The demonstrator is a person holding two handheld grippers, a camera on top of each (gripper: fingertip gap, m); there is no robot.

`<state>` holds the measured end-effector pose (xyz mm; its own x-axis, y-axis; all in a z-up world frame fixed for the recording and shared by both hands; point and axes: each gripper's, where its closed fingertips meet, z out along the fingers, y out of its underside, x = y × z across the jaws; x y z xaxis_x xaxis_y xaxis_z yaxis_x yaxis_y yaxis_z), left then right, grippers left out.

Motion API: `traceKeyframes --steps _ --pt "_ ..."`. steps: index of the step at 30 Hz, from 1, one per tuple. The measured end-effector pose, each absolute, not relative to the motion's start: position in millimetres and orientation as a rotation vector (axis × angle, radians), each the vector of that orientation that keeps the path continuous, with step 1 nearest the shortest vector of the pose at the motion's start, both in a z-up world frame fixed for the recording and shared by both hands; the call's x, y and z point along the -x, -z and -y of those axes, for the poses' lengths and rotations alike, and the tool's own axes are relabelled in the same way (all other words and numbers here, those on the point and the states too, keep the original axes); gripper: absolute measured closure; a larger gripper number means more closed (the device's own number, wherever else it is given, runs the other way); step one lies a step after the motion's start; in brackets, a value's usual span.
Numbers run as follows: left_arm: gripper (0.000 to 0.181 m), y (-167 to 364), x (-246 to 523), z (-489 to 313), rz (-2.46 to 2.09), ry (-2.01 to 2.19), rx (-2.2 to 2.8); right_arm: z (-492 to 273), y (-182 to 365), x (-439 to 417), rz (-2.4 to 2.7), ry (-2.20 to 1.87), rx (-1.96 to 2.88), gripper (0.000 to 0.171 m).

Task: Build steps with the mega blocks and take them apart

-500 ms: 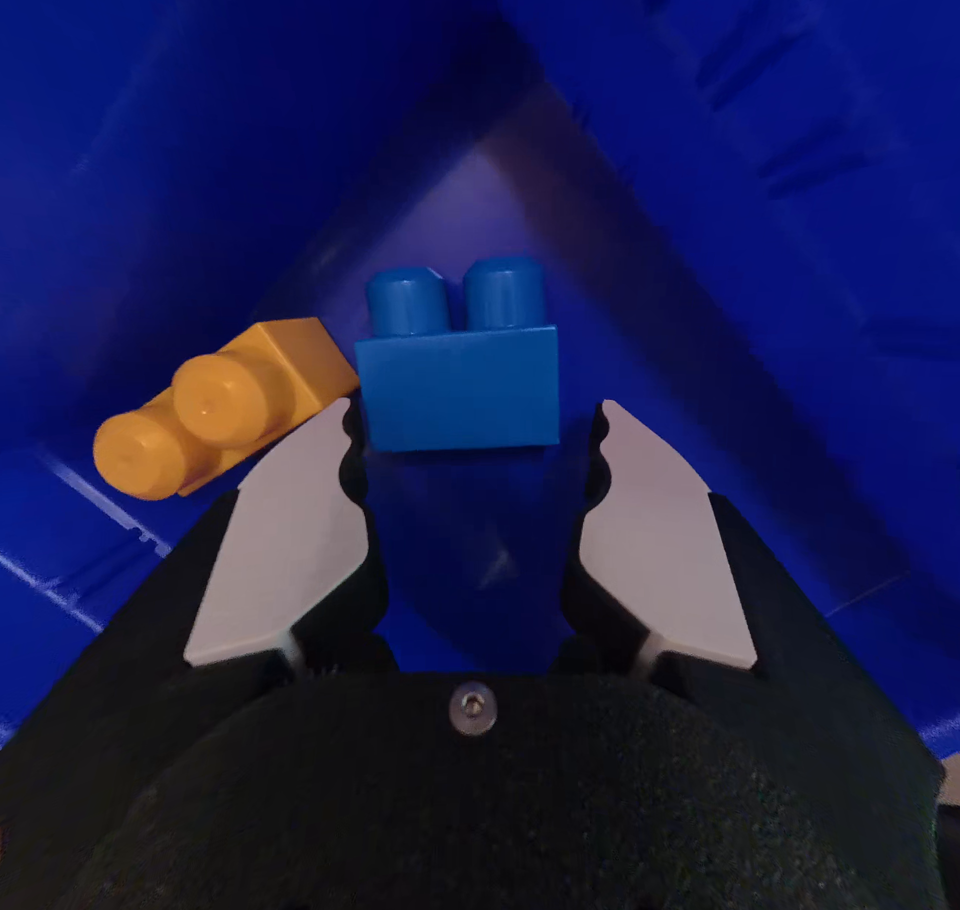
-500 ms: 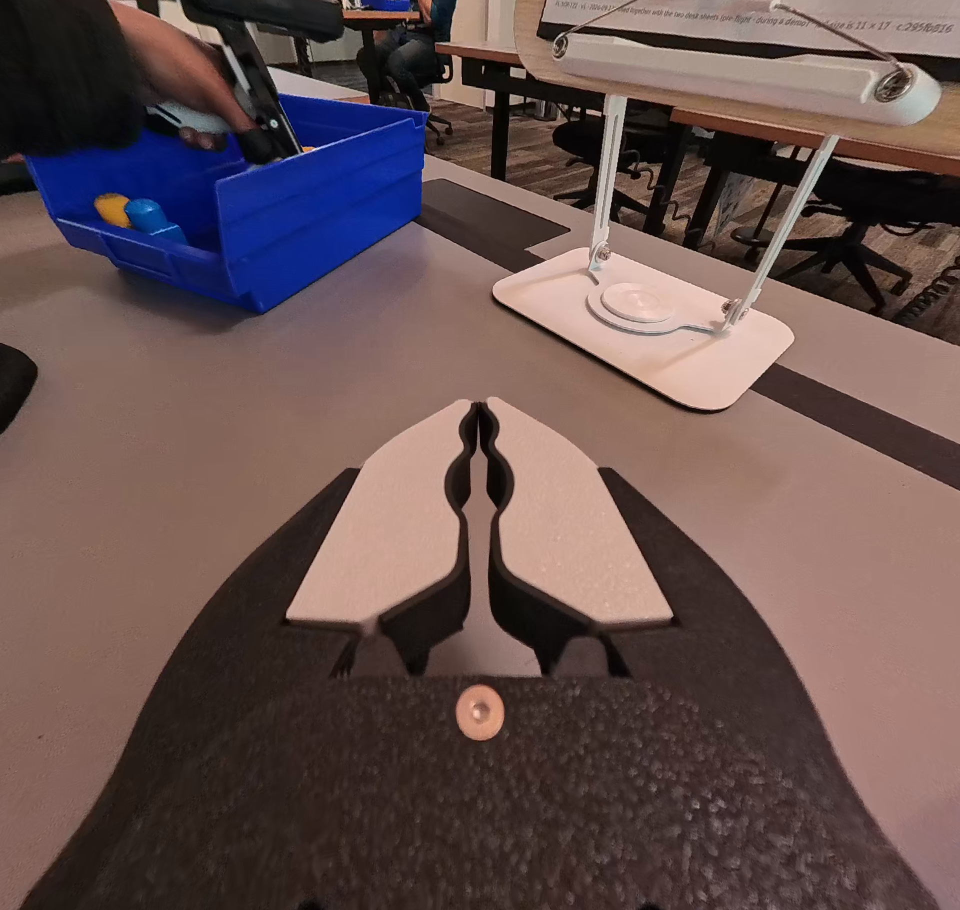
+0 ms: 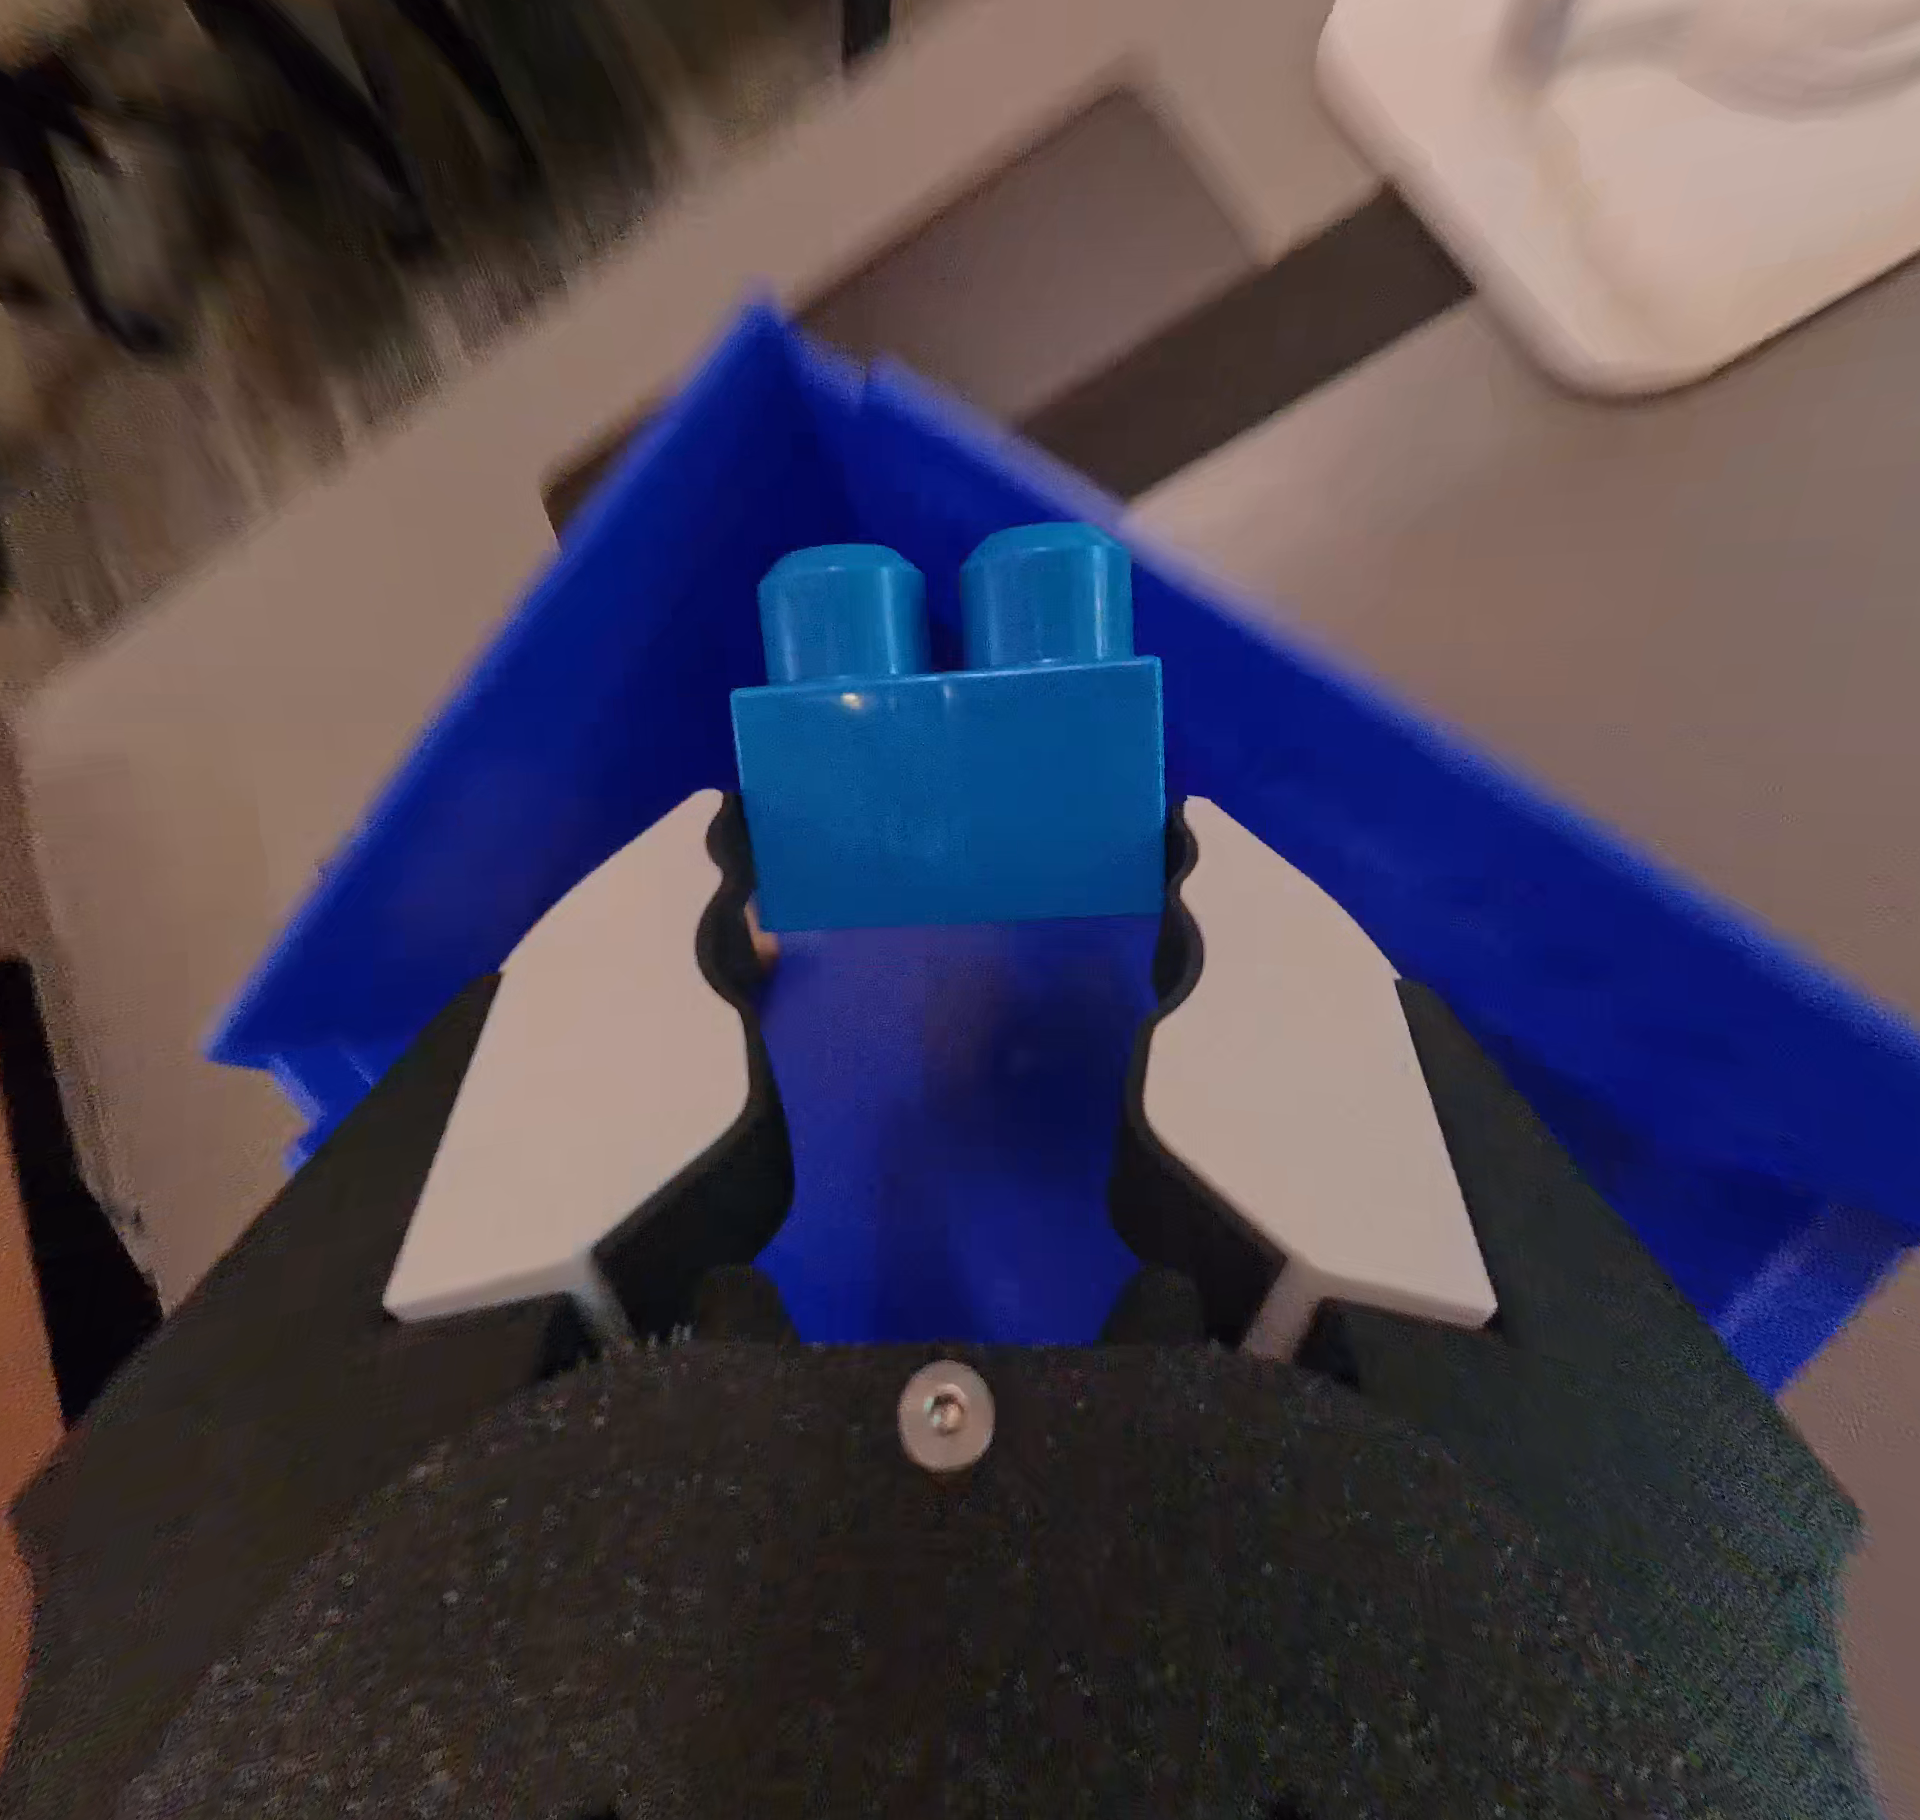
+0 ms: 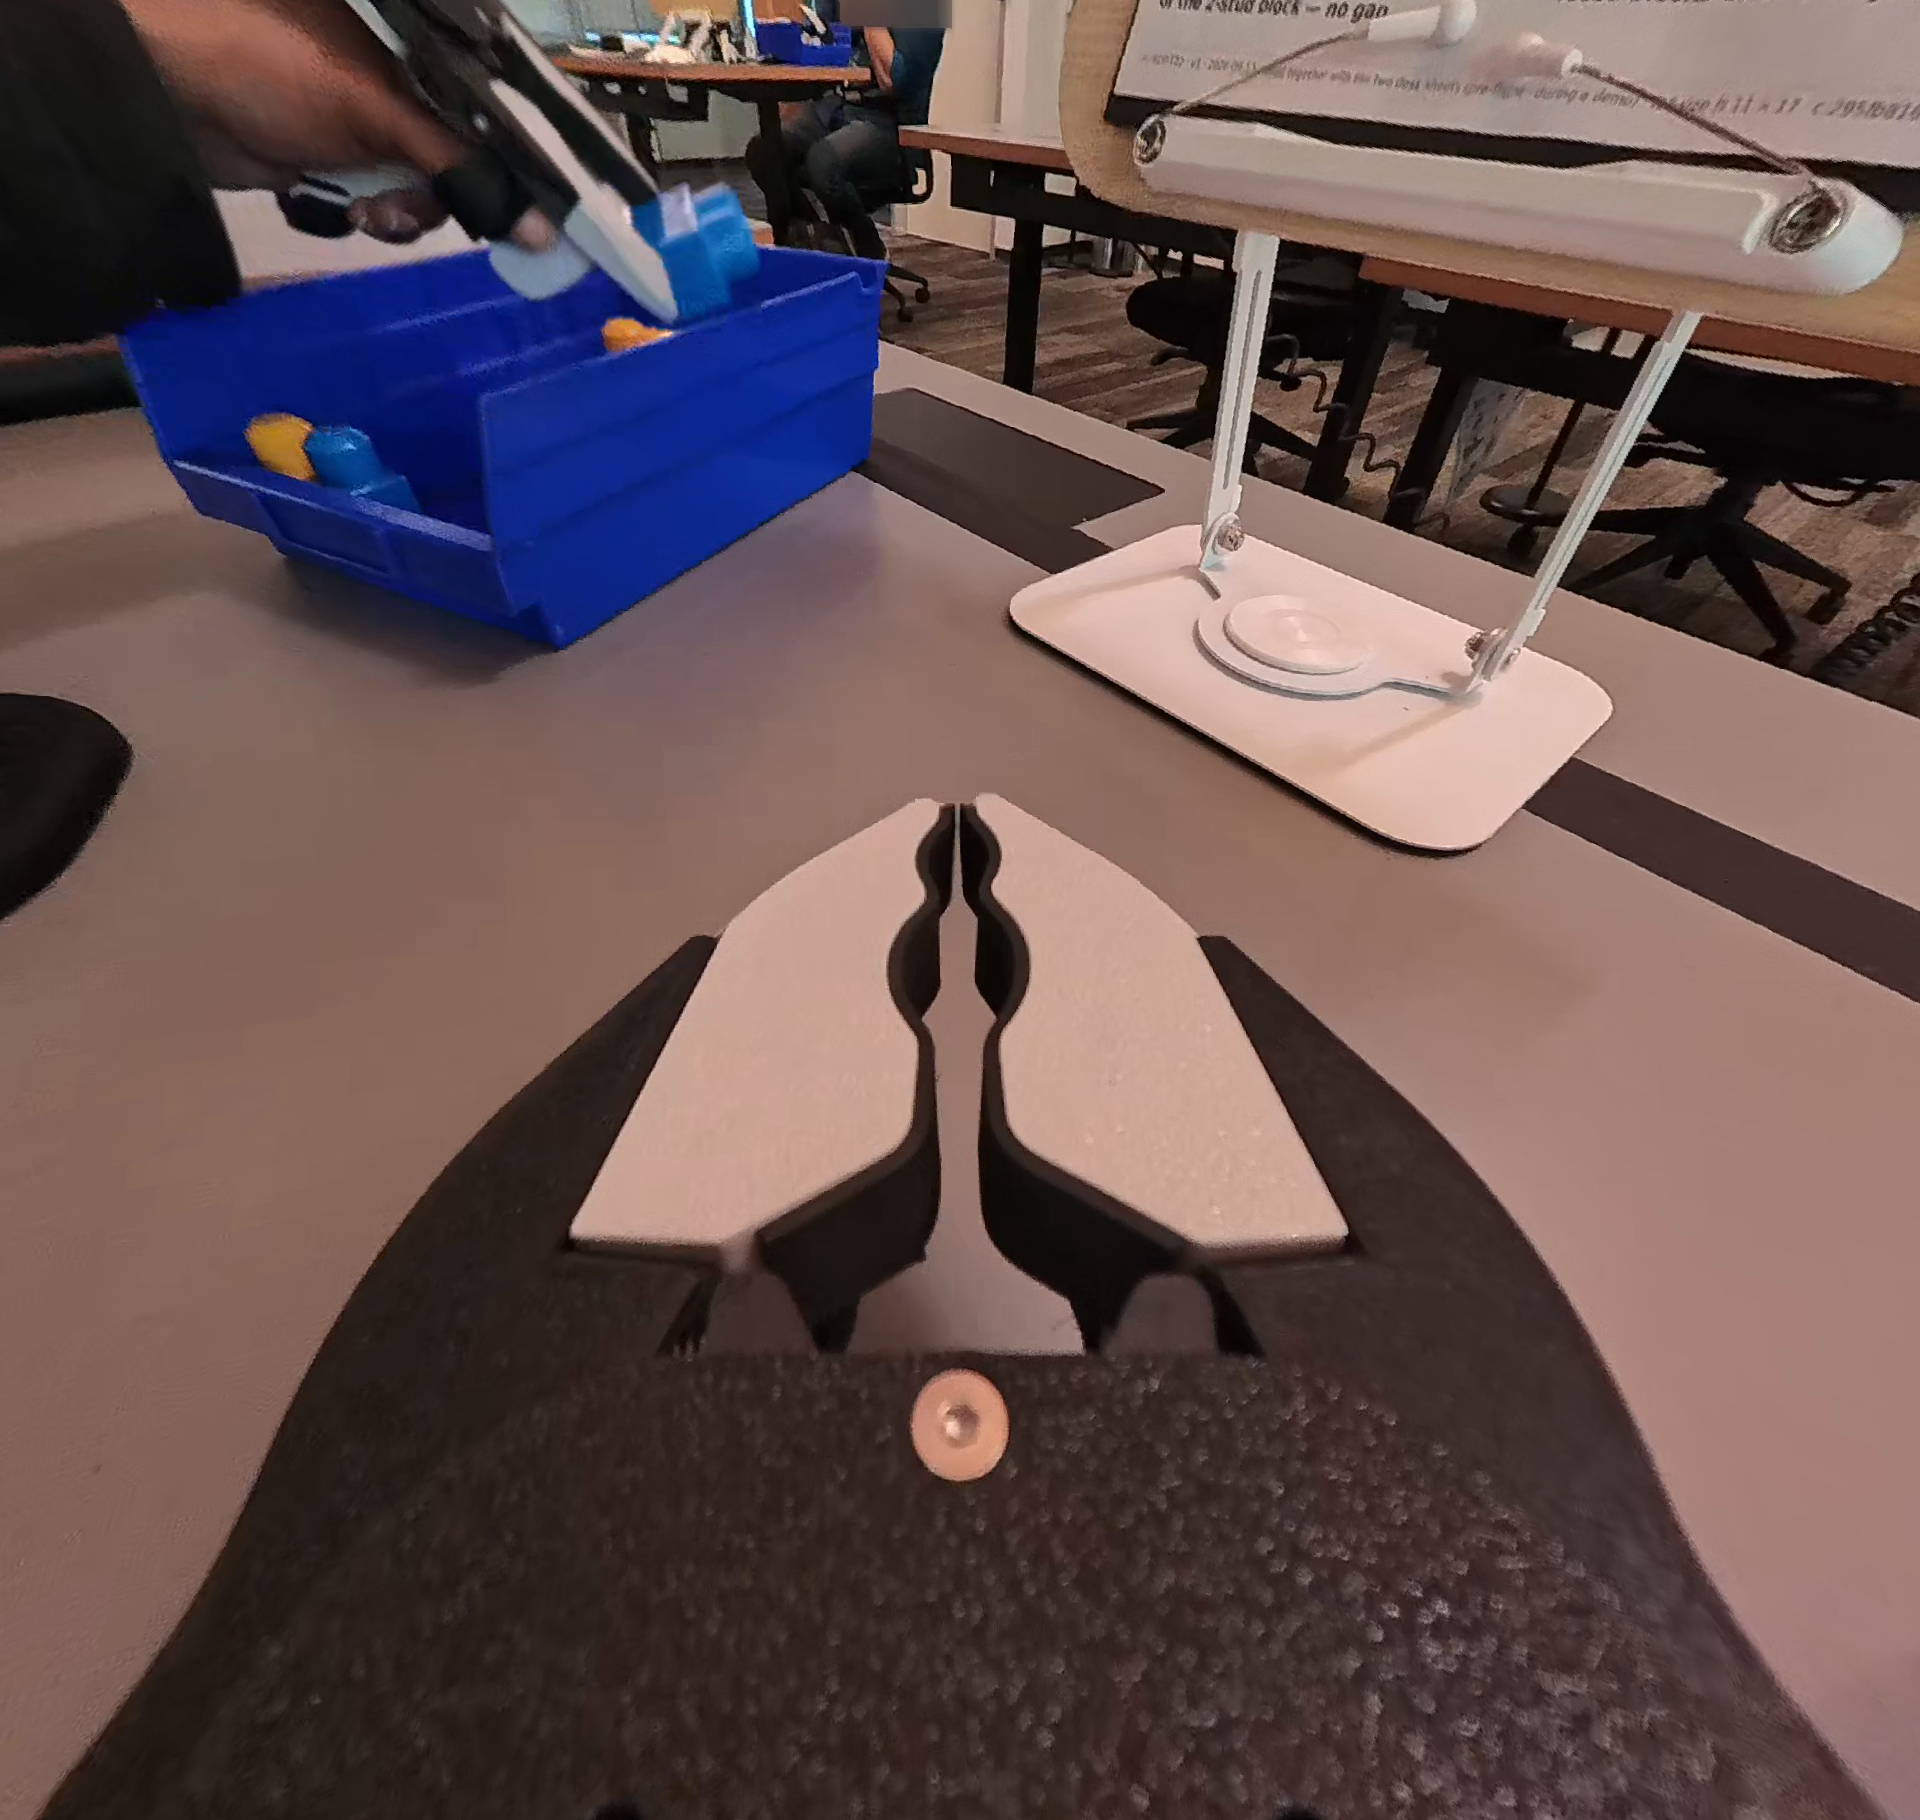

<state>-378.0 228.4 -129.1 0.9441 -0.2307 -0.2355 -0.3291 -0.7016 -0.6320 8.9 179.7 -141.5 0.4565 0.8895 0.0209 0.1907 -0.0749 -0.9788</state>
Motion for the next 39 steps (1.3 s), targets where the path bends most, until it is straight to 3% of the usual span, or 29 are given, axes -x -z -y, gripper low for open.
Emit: traceKeyframes --steps 4,8,13,19,22,26,34,39 --pt "0.105 54 302 -212 -0.520 -0.240 1.978 -170 130 -3 0.943 -0.884 1.539 0.162" --pt "0.105 27 207 -177 -0.630 -0.207 1.707 -157 118 3 0.927 -0.992 1.508 0.147" --pt "0.106 56 121 -147 -0.678 -0.179 1.555 -137 103 13 0.911 -1.127 1.481 0.127" --pt "0.106 107 70 -135 -0.819 -0.287 1.488 -117 95 28 0.914 -1.219 1.486 0.117" --pt "0.106 119 55 -130 -0.879 -0.314 1.469 -115 103 32 0.913 -1.238 1.533 0.119" --pt "0.106 122 44 -124 -0.927 -0.345 1.428 -113 116 35 0.957 -1.233 1.592 0.135" --pt "0.110 127 42 -119 -0.965 -0.112 1.489 -131 119 9 1.157 -1.095 1.604 0.138" --pt "0.129 110 64 -123 -0.790 0.171 1.569 -124 151 -23 1.592 -0.802 1.526 0.138"
